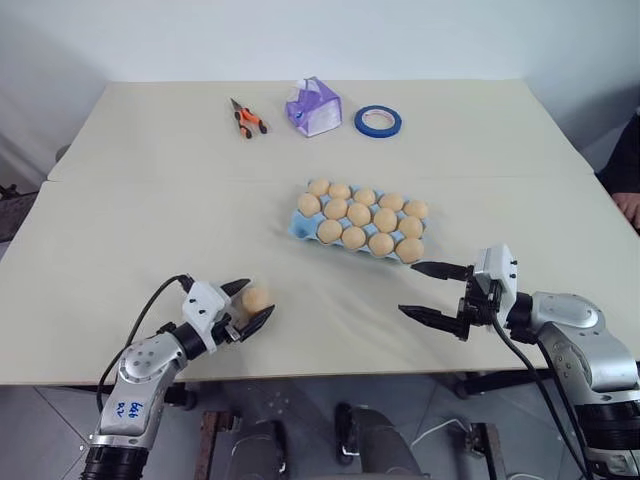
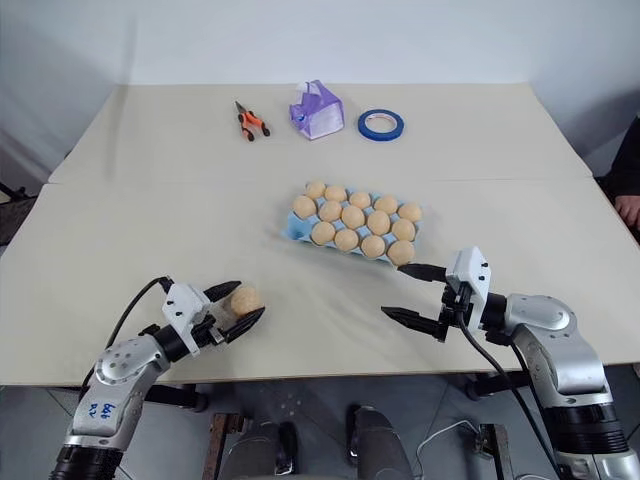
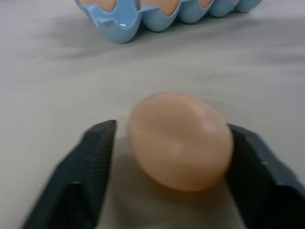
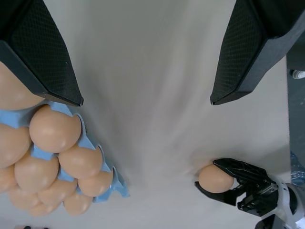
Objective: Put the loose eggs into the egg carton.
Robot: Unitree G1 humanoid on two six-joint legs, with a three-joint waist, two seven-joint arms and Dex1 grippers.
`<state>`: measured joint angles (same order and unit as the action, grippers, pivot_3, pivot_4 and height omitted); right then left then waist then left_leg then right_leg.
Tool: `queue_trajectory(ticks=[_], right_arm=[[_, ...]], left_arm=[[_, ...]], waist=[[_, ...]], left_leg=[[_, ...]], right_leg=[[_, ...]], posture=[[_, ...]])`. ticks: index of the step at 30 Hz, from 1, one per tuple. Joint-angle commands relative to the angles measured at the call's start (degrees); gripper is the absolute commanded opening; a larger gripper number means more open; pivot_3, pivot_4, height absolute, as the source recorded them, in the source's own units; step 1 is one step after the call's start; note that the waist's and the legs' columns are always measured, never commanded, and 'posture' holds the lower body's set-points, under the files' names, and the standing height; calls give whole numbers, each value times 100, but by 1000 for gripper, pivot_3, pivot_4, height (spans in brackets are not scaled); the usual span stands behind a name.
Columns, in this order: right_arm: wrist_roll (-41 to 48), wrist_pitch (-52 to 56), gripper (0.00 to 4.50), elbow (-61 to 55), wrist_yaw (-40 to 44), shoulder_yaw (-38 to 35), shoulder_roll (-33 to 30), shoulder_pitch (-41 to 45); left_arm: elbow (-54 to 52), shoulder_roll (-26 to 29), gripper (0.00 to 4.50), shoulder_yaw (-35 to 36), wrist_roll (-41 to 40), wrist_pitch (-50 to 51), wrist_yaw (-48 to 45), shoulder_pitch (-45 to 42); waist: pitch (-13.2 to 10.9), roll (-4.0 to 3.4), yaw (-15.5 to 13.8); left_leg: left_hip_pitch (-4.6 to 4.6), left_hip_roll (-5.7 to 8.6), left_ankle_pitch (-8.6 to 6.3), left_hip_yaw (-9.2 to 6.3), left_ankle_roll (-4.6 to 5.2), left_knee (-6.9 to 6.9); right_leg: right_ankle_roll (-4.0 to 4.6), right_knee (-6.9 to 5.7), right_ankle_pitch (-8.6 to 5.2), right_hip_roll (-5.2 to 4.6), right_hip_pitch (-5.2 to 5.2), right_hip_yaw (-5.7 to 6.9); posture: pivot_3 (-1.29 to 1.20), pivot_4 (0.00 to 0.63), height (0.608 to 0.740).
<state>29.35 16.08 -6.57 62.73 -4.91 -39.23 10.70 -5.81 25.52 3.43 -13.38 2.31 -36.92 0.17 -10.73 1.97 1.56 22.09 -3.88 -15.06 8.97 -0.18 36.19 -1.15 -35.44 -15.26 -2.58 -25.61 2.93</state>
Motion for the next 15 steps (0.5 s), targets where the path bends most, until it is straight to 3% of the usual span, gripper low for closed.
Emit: queue_trajectory(ticks=[1,4,11,15], right_arm=[[21,-31,4500,-211,-72,-161,-49,-3],[20,-42,4500,-202,-105,-165,-49,-2],[-18,-72,4500,-183,-208,-134,7,24],[-27,-71,4500,-231,-305,-124,52,14]], left_arm=[[-29,-30,2399,24,-57,-88,-14,-106],[-32,-46,1971,93,-152,54,29,-349],[178,-559,1871,-219,-79,349,343,-1311],[931,-1041,1871,-328,203,133,765,-2011]], waist=[[0,0,-2],[0,0,-6],[0,0,-18],[0,2,-17]], left_leg=[[0,0,1,0,1,0],[0,0,6,0,10,2],[1,6,10,-1,18,14],[4,8,8,-1,27,25]], right_leg=[[0,0,0,0,0,0],[0,-2,0,0,0,1],[-13,-4,7,-3,9,-2],[-19,-10,11,-4,9,-1]], posture=[[0,150,740],[0,150,740],[0,150,740],[0,150,740]])
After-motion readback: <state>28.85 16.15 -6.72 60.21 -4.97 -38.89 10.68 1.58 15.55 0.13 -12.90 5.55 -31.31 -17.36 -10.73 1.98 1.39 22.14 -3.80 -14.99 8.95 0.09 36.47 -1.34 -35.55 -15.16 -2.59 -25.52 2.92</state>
